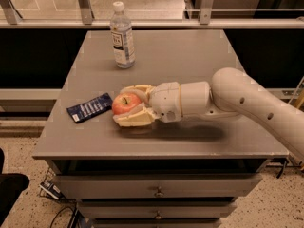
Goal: Move apple near rxbar blueberry
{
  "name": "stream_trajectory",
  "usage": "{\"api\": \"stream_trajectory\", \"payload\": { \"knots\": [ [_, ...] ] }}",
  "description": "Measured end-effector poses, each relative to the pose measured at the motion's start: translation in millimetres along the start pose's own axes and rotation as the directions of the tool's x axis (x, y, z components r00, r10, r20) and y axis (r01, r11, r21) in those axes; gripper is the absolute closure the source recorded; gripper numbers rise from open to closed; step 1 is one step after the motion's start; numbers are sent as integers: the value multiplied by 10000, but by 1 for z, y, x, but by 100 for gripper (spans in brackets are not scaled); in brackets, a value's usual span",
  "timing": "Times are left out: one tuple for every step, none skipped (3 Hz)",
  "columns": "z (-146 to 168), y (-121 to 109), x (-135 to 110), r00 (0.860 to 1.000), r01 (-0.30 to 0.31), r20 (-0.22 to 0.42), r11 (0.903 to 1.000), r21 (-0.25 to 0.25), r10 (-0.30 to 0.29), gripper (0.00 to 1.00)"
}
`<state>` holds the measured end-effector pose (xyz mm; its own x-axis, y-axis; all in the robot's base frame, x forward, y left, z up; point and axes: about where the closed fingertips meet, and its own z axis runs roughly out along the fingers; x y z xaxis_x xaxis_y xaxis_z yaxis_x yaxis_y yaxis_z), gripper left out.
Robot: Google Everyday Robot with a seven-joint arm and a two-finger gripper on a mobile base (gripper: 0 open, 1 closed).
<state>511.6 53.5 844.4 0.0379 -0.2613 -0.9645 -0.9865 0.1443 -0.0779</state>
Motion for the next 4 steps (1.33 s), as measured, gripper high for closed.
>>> {"api": "stream_trajectory", "payload": {
  "knots": [
    [0, 0, -1, 10000, 0, 0, 10000, -1, 0, 59],
    [0, 0, -2, 10000, 1, 0, 10000, -3, -1, 36],
    [0, 0, -2, 10000, 2, 0, 10000, -6, -2, 12],
    [0, 0, -2, 10000, 0, -1, 10000, -7, 0, 0]
  ]
}}
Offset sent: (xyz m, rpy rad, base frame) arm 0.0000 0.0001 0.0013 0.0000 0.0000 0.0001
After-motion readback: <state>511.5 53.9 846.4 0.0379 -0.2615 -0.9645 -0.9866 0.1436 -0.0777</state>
